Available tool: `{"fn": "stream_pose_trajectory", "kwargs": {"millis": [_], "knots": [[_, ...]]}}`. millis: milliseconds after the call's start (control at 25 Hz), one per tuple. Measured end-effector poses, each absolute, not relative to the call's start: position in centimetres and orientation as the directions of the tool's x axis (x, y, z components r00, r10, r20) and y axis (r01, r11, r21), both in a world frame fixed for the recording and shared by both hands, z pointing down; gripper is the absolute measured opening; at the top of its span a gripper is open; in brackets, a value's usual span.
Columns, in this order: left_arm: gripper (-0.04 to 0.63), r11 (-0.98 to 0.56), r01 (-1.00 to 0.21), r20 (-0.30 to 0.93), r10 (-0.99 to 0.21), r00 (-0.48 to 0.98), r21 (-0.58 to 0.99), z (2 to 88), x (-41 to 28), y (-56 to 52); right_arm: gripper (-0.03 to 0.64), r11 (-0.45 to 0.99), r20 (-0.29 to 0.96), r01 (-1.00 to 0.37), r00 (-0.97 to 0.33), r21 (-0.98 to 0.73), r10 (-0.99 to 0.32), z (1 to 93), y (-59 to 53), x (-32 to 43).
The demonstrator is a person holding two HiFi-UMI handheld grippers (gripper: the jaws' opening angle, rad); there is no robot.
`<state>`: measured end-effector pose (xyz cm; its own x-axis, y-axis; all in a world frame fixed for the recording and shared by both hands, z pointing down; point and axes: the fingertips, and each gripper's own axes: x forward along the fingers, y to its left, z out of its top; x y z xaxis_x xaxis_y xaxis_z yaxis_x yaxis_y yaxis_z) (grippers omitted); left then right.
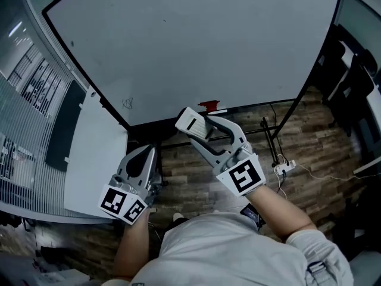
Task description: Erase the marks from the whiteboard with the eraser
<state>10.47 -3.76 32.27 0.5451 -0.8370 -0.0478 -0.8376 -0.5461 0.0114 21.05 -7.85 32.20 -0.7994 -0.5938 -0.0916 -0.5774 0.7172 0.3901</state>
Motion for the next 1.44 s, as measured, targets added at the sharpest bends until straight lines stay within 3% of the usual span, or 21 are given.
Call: {"fn": "stream_pose_trajectory", "kwargs": {"millis": [120, 440, 880, 1440], "knots": [[0.006, -0.573, -0.819, -0.043, -0.819, 0.572, 0.011, 32.8, 10.5, -2.2, 0.233, 0.762, -0.168, -0.612, -0.791, 0.210, -0.589, 33.0, -5.8, 20.9], [0.006, -0.632, -0.770, -0.032, -0.774, 0.632, 0.085, 35.4, 8.6, 2.7, 0.233, 0.773, -0.091, -0.634, -0.768, -0.031, -0.634, 39.1, -0.4, 18.1], [0.006, -0.606, -0.786, -0.041, -0.794, 0.606, 0.122, 37.3, 1.0, 7.6, 0.233, 0.767, -0.069, -0.637, -0.764, -0.078, -0.641, 40.7, 5.8, 9.9], [0.006, -0.662, -0.738, -0.054, -0.748, 0.662, 0.133, 37.8, -3.0, 12.4, 0.233, 0.740, -0.078, -0.668, -0.736, -0.080, -0.673, 41.4, 10.9, 5.2]]}}
